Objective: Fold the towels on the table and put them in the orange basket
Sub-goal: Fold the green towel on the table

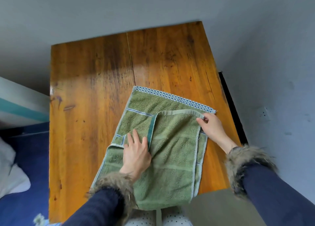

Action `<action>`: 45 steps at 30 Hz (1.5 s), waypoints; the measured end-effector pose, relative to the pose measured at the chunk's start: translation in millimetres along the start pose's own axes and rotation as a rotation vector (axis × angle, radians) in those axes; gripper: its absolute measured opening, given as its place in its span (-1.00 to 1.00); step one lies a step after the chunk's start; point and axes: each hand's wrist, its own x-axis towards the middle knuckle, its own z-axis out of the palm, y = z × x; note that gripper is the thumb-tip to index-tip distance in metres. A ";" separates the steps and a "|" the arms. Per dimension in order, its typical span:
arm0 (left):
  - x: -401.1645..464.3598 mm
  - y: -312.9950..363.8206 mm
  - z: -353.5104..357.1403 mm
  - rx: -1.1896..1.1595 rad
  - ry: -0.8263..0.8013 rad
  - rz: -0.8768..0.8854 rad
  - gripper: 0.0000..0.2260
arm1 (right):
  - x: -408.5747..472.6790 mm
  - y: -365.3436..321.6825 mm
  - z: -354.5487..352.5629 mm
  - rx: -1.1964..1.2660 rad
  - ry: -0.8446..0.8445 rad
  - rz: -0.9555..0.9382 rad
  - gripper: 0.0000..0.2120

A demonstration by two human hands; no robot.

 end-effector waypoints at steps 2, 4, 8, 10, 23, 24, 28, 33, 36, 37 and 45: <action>2.6 3.4 -0.1 -0.004 0.017 -0.029 -0.68 | -7.1 0.5 -2.2 -0.011 -0.002 -0.027 -0.70; 3.9 2.3 -1.2 -0.018 0.035 -0.029 -0.73 | -11.3 0.6 -3.5 -0.014 0.000 -0.036 -0.71; 6.1 -17.8 -14.5 -0.274 0.146 0.027 -0.85 | -20.1 -0.4 -7.5 0.083 0.074 -0.006 -0.64; 10.1 -33.9 -28.7 -0.507 0.148 0.027 -0.88 | -26.2 0.0 -11.5 0.139 0.059 0.003 -0.66; 108.1 -57.0 -112.3 -0.849 0.406 -0.022 -0.88 | -11.4 17.7 -28.5 0.452 0.334 0.140 -0.93; 117.7 -58.1 -109.1 -0.813 0.396 -0.038 -0.89 | -6.6 19.6 -28.3 0.429 0.353 0.159 -0.93; 145.6 -62.7 -97.7 -0.752 0.364 -0.060 -0.87 | 12.8 25.0 -27.2 0.297 0.355 0.171 -0.89; 171.7 -62.6 -96.3 -0.454 0.256 0.170 -0.86 | 30.3 26.0 -21.6 0.053 0.272 0.037 -0.96; 176.9 -63.3 -97.2 -0.366 0.263 0.268 -0.88 | 38.7 26.4 -21.2 -0.012 0.261 -0.022 -0.95; 176.9 -63.1 -97.2 -0.354 0.279 0.291 -0.89 | 41.3 25.9 -22.0 -0.011 0.244 -0.031 -0.96; 173.9 -65.6 -97.2 -0.366 0.352 0.324 -0.93 | 48.0 18.0 -34.1 0.008 0.028 0.024 -0.91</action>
